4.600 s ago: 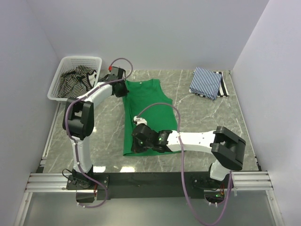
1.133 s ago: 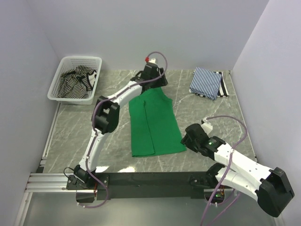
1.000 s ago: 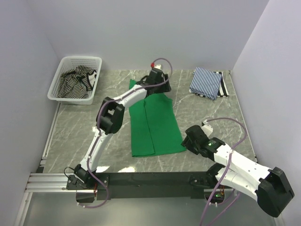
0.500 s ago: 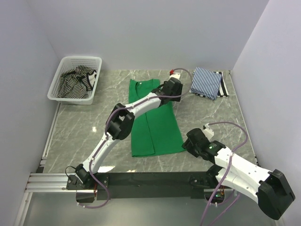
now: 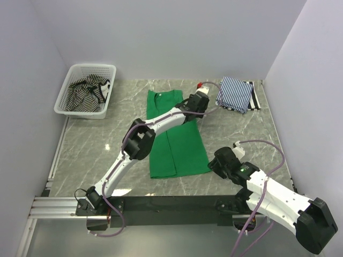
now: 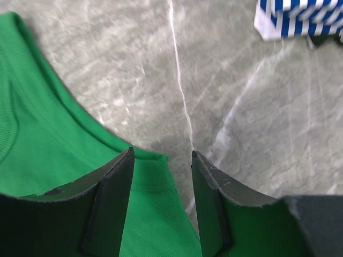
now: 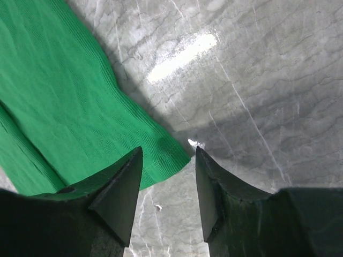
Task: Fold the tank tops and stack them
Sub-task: Fold the tank top
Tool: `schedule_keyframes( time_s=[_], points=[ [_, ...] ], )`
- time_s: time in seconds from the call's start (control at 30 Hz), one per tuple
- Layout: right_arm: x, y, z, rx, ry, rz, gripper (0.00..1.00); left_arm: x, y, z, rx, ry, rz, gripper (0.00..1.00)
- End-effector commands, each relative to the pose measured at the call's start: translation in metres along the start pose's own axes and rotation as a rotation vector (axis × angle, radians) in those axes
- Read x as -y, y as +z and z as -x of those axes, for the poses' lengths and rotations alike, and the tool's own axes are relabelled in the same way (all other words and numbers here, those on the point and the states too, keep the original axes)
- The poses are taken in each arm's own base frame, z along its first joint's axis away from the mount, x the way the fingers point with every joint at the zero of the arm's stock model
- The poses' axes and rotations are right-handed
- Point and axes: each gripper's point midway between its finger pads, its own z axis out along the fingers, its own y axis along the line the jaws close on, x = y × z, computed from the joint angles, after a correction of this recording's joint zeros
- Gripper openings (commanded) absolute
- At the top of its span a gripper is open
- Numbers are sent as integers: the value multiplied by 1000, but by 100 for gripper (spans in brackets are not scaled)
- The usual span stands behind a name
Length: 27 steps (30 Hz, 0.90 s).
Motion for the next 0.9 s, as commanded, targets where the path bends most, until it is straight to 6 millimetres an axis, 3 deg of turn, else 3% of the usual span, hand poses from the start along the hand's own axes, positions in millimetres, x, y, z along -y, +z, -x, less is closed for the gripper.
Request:
schedule_keyframes(
  time_s=[0.0,0.87],
  points=[
    [0,2,6,34,23,1,50,9,-2,15,51,31,-3,52],
    [7,11,-3,3,12,-28,48,18,13,-11,20,60,-42,47]
  ],
)
